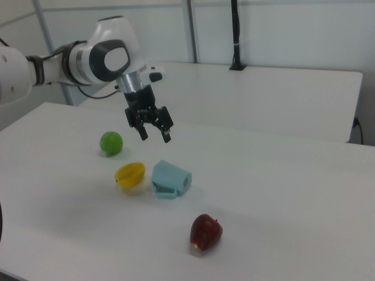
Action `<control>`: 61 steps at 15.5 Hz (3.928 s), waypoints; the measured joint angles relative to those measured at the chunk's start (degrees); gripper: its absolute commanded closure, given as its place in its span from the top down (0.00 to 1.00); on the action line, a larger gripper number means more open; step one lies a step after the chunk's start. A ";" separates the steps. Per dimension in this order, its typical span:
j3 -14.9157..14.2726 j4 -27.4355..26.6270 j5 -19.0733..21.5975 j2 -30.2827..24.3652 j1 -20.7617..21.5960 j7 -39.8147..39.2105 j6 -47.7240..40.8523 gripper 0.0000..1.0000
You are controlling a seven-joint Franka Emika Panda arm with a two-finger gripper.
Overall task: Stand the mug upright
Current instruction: 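Move the open gripper down toward the light blue mug lying on its side, then grasp the mug's rim edge with the gripper, then rotate the held mug upward so its base rests on the table, then open the gripper and lift it away from the upright mug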
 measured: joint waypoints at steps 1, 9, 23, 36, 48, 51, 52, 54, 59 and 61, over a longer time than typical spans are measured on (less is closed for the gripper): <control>0.02 -0.01 -2.16 1.10 0.89 0.59 1.02 1.00; 0.09 -0.14 -17.72 9.68 4.96 7.14 4.45 1.00; 0.08 -2.29 -24.44 12.54 4.88 7.17 5.46 0.46; -0.36 -1.22 -20.97 10.71 4.45 7.62 5.81 0.00; -0.39 -1.63 9.51 9.38 -2.51 5.15 14.20 0.24; -0.38 -1.75 12.39 9.60 -3.32 3.74 14.20 0.46; -0.38 -1.78 12.81 9.61 -3.59 3.06 14.20 0.57; -0.38 -2.05 12.93 9.61 -3.86 2.36 14.20 0.76; -0.34 -2.26 12.93 9.18 -3.85 2.12 14.20 1.00; -0.52 -1.91 12.92 7.66 -3.85 2.03 12.98 1.00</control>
